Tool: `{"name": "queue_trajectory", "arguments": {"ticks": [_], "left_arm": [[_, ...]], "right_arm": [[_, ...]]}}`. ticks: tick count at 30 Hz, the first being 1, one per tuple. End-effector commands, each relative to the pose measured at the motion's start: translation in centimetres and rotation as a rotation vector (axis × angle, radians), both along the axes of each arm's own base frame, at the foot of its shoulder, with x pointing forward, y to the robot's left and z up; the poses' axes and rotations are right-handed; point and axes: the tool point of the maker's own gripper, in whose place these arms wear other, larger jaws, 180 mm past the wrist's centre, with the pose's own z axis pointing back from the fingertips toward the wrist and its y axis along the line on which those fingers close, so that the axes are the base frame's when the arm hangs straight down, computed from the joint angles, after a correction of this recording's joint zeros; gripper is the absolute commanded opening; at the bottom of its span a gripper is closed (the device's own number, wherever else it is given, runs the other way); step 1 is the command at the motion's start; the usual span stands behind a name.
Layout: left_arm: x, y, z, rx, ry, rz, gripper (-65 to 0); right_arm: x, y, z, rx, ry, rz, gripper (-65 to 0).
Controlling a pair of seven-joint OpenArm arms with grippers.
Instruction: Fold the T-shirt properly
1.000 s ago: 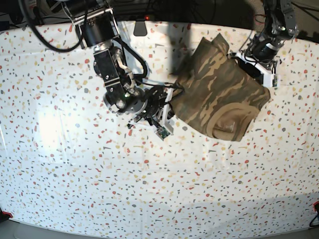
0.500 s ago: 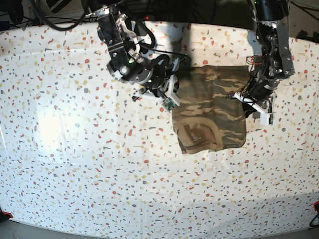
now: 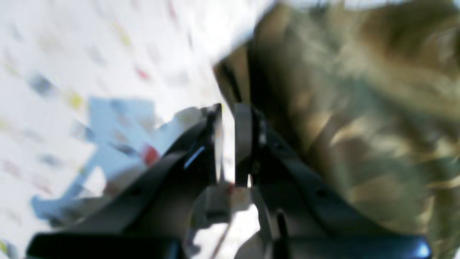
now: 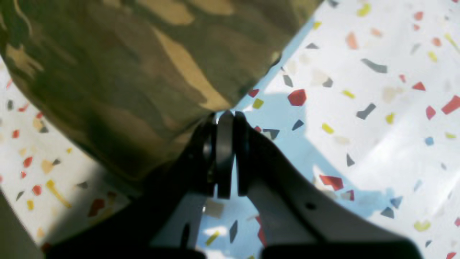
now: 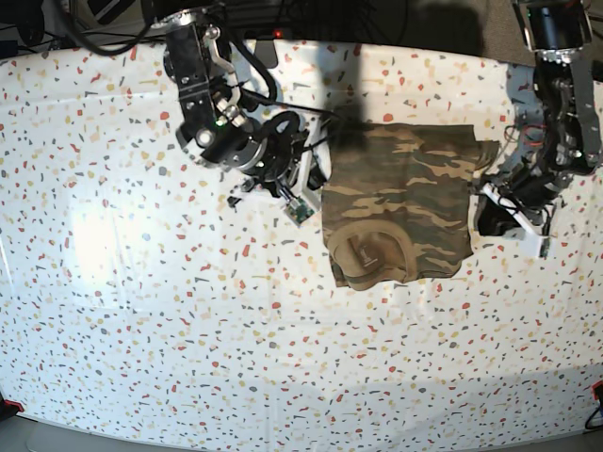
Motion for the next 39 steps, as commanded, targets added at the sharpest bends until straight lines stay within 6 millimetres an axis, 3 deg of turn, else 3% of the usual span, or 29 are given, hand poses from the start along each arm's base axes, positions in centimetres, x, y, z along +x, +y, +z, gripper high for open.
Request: {"name": "queue_trajectory", "arguments": {"ticks": [1, 6, 8, 12, 19, 24, 30, 36, 39], "left_arm": [[0.9, 0.4, 2.3, 0.014, -0.064, -0.002, -58.5], [-0.6, 1.6, 4.8, 0.109, -0.094, 0.006, -58.6], [-2.0, 1.8, 5.3, 0.145, -0.096, 0.002, -58.7], [-5.6, 1.0, 5.6, 0.156, -0.076, -0.017, -65.0], [-13.3, -1.2, 3.0, 0.094, 0.057, -0.069, -65.0], [-18.8, -1.4, 0.7, 0.054, 0.165, -0.058, -65.0], [-24.9, -1.9, -1.4, 0.055, 0.29, -0.028, -65.0], [-30.1, -2.0, -2.7, 0.122, 0.385, -0.017, -65.0], [-32.3, -3.0, -2.9, 0.103, 0.427, -0.057, -65.0]], "right_arm": [[0.6, 0.3, 1.7, 0.038, -0.043, 0.009, -65.0], [-0.7, -1.2, 2.4, -0.002, -0.046, 0.023, -65.0], [-1.7, -2.1, 2.5, -0.043, -0.036, 0.033, -65.0], [-4.1, -3.5, 2.9, -0.091, -0.038, 0.05, -65.0], [-9.4, -5.4, 2.7, -0.157, 0.064, 0.02, -65.0], [-13.1, -8.4, 3.1, -0.22, 0.14, -0.06, -65.0], [-18.8, -12.6, 2.1, -0.271, 0.32, -0.164, -65.0], [-25.0, -14.7, 1.6, -0.254, 0.503, -0.23, -65.0], [-28.2, -15.3, 1.2, -0.26, 0.582, -0.246, -65.0]]}}
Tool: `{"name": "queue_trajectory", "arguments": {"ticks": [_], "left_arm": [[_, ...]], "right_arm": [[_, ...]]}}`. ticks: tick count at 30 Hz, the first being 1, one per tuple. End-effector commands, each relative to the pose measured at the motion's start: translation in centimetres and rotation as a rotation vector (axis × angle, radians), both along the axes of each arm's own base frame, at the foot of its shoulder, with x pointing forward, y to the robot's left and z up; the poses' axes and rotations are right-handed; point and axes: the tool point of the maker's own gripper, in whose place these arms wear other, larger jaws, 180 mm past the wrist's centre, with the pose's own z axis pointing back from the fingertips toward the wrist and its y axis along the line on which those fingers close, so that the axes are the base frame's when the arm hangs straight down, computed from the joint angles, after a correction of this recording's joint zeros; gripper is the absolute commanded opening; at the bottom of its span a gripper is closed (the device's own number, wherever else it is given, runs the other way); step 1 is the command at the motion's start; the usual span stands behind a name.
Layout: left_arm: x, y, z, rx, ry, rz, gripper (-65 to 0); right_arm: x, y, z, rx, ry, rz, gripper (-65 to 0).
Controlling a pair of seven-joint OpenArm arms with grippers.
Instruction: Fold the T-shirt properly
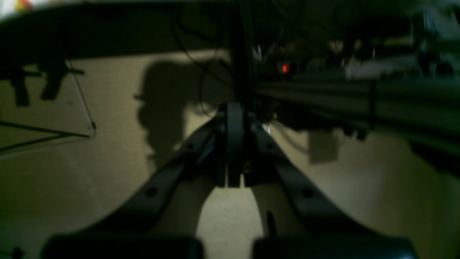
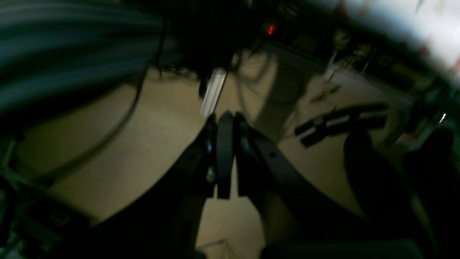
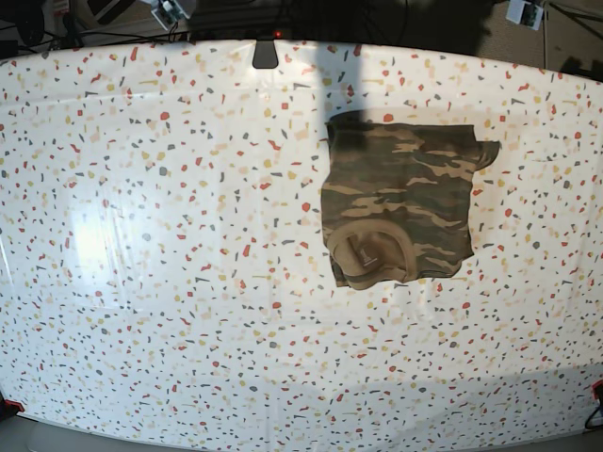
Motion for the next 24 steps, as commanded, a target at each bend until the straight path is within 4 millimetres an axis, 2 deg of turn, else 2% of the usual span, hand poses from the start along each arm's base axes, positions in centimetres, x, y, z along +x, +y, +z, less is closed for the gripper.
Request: {"name": "queue_trajectory", "arguments": {"ticks": [1, 3, 6, 11, 14, 20, 24], "left_arm": [[-0.4, -0.5, 0.5, -0.03, -0.009, -0.016, -65.0], [-1.4, -0.8, 0.0, -0.057, 0.014, -0.03, -65.0], [-2.9, 0.1, -1.7, -0.068, 0.028, 0.012, -65.0], [-6.6, 2.1, -6.9, -0.079, 0.164, 0.097, -65.0], [-7.7, 2.6, -9.7, -0.121, 0.195, 0.152, -65.0], [-9.5, 3.9, -15.3, -0.137, 0.294, 0.263, -65.0], [-10.3, 3.8, -17.9, -0.148, 0.374, 0.327, -65.0]], "right_arm": [[-1.0, 0.1, 0.1, 0.013, 0.019, -0.004, -65.0], [-2.9, 0.1, -0.5, 0.03, 0.066, -0.026, -65.0], [-5.4, -0.3, -2.6, 0.048, 0.14, -0.077, -65.0], [-8.7, -1.5, -7.1, 0.052, 0.265, -0.165, -65.0], [-9.1, -2.3, -10.2, 0.041, 0.308, -0.205, -65.0], [-8.7, -4.4, -16.7, -0.018, 0.357, -0.245, -65.0], [-8.9, -5.3, -20.1, -0.03, 0.416, -0.285, -65.0]]}}
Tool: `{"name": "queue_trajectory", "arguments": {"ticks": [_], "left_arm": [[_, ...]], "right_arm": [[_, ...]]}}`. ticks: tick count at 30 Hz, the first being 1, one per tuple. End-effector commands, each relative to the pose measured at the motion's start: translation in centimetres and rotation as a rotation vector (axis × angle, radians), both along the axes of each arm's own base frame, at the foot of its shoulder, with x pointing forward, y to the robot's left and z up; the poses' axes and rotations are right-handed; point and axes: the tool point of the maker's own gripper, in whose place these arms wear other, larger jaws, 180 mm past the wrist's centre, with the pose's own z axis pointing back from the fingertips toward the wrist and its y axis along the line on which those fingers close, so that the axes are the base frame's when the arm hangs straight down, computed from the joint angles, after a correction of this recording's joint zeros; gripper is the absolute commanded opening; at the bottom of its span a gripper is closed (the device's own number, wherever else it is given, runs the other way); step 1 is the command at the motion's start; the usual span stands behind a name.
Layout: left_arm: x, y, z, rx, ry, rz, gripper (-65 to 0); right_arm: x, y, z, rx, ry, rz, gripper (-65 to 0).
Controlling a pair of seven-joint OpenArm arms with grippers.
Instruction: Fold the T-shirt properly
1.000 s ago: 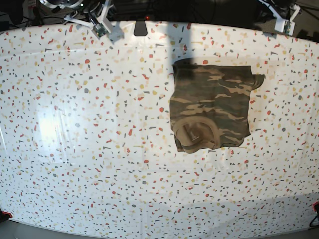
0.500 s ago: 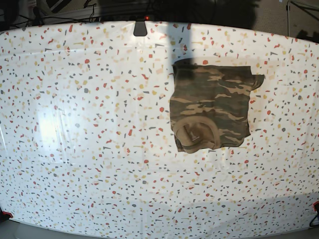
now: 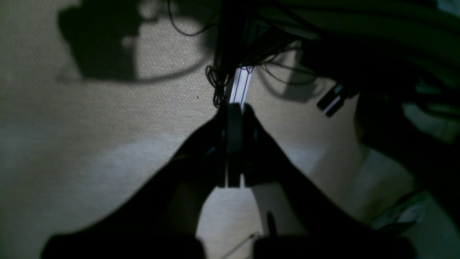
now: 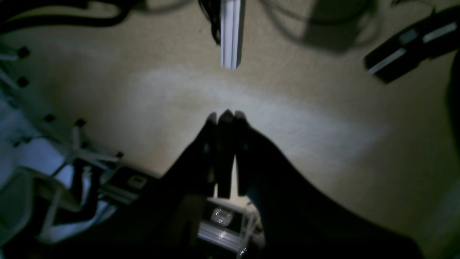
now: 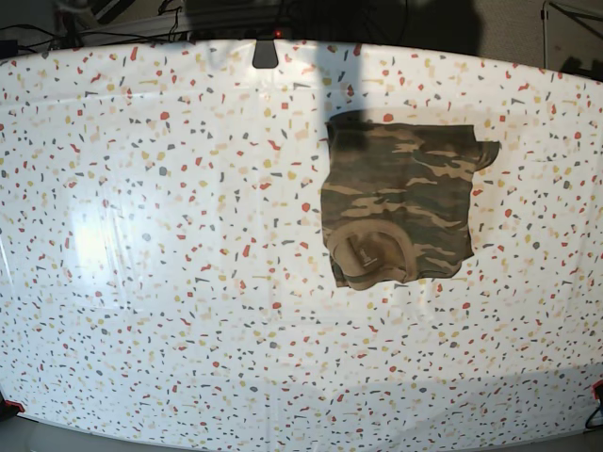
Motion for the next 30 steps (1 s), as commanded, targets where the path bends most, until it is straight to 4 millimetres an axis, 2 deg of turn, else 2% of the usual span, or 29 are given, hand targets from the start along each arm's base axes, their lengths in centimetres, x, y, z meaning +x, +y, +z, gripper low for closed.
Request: {"name": "queue_trajectory", "arguments": {"ticks": [1, 5, 8, 11, 15, 18, 21, 27, 30], "left_arm": [[-0.8, 0.1, -0.1, -0.008, 0.018, 0.011, -65.0], [0.3, -1.6, -1.3, -0.038, 0.015, 0.061, -65.0], [1.4, -3.7, -2.1, -0.05, -0.009, 0.074, -65.0], [1.7, -6.1, -3.2, -0.029, 0.021, 0.042, -65.0], [2.1, -8.0, -4.3, 0.02, 0.058, 0.033, -65.0], [2.7, -8.5, -4.8, 0.039, 0.066, 0.05, -65.0], [3.1, -8.1, -5.3, 0.071, 0.084, 0.062, -65.0], [3.0, -7.7, -5.7, 0.102, 0.102, 0.058, -65.0], [2.9, -7.7, -5.7, 0.108, 0.103, 0.034, -65.0]], "right_arm": [[0.1, -0.8, -0.4, -0.003, 0.005, -0.006, -65.0], [0.5, -1.9, -2.6, -0.007, 0.04, -0.071, -65.0], [1.5, -2.3, -3.5, -0.007, 0.061, -0.101, -65.0], [2.9, -1.9, -4.0, 0.003, 0.061, -0.119, -65.0], [4.1, -1.1, -4.6, 0.011, 0.054, -0.088, -65.0], [4.2, -1.0, -5.0, -0.01, 0.043, -0.043, -65.0], [4.1, -1.1, -5.5, -0.05, 0.027, -0.017, -65.0], [3.0, -0.2, -5.8, -0.068, 0.052, 0.092, -65.0], [3.0, 0.2, -5.9, -0.073, 0.053, 0.09, -65.0]]}}
